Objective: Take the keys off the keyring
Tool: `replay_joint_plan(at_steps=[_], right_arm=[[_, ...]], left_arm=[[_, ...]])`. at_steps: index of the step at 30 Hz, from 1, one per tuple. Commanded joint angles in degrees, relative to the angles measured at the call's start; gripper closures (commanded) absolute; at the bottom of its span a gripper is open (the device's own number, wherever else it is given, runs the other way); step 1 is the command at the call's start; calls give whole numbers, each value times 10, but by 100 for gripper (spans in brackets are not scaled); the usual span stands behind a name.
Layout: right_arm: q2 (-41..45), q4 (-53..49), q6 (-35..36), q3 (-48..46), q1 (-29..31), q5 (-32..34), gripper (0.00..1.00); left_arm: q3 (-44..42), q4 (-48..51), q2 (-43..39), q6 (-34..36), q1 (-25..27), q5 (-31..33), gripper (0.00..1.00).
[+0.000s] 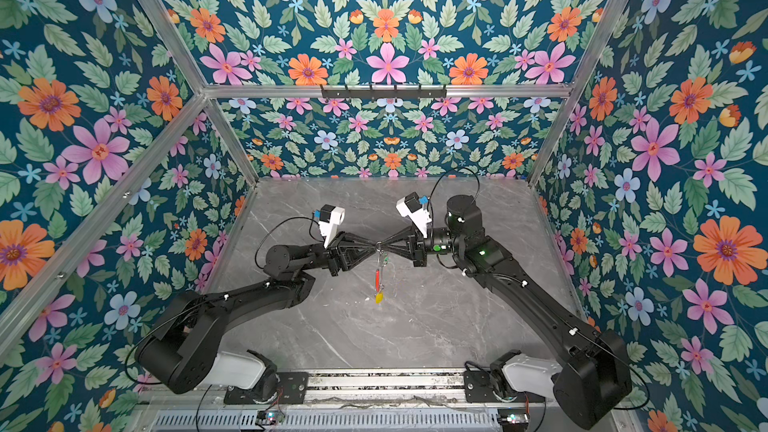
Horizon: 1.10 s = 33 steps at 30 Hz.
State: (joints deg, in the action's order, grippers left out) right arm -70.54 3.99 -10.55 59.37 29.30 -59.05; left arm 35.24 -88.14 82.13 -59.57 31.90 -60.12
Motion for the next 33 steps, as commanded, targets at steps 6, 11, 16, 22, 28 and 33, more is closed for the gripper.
replay_joint_plan(at_steps=[6,11,16,22,28,33], right_arm=[[-2,7,9,7,7,10,100],[-2,8,8,5,11,17,100],[17,27,-14,-9,11,53,95],[75,56,-33,-40,10,122,57],[127,100,-62,-82,8,184,54],[158,120,-67,-119,6,239,61]], left_arm=[[4,9,-6,18,4,2,84],[4,16,-10,24,6,10,96],[0,74,-39,66,8,33,100],[7,238,-101,179,25,79,100],[17,345,-150,248,45,134,100],[34,439,-185,307,71,179,100]])
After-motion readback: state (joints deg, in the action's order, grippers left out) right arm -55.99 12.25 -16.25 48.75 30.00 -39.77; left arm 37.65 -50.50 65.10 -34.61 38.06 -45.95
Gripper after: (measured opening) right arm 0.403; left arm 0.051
